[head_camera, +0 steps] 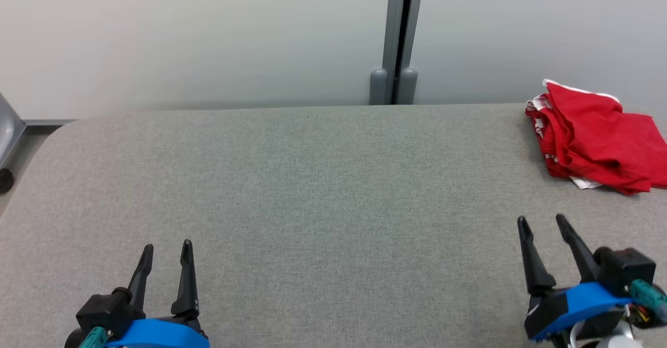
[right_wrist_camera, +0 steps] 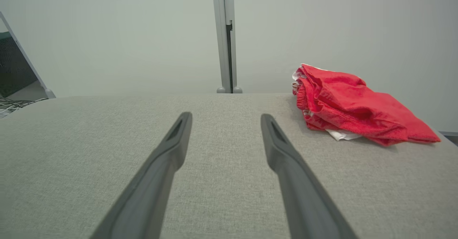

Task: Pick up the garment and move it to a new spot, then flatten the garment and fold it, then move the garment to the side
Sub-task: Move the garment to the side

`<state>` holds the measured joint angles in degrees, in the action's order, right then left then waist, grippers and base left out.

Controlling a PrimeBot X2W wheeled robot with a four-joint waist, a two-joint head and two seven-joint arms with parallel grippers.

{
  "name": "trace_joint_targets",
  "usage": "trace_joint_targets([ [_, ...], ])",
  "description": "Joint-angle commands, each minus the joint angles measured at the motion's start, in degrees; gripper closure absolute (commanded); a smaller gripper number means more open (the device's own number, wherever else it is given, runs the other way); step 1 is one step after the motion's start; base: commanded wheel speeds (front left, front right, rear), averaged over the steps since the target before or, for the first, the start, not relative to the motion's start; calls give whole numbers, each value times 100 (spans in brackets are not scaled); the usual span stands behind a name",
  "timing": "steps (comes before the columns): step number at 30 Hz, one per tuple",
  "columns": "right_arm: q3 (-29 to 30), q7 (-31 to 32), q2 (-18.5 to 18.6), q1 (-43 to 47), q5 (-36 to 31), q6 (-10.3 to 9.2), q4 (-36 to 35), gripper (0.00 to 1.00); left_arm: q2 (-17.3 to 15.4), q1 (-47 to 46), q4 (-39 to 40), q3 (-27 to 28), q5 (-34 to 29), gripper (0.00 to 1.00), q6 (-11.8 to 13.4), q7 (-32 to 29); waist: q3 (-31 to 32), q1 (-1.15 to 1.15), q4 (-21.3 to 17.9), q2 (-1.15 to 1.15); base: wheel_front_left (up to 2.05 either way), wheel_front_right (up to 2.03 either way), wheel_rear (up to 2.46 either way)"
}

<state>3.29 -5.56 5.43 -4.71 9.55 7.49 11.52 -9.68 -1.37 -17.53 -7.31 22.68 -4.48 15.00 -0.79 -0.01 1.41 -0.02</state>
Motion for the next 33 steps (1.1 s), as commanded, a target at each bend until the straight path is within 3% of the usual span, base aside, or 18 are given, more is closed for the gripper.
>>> trace_joint_targets([
  [1, -8, 33, -50, 181, -41, 1, -98, 0, -11, 47, -30, 28, -41, 0, 27, 21, 76, 1, -48, 2, 0, 0, 0],
  [17, 34, 187, -247, 754, -71, 1, -515, 0, 25, 238, -221, 29, -180, 0, 27, 21, 201, 1, -194, 2, 0, 0, 0],
  [33, -45, 100, -260, 726, 64, 1, -399, 0, -10, 165, -267, 49, -164, 0, -38, 21, 157, 1, -182, 2, 0, 0, 0],
])
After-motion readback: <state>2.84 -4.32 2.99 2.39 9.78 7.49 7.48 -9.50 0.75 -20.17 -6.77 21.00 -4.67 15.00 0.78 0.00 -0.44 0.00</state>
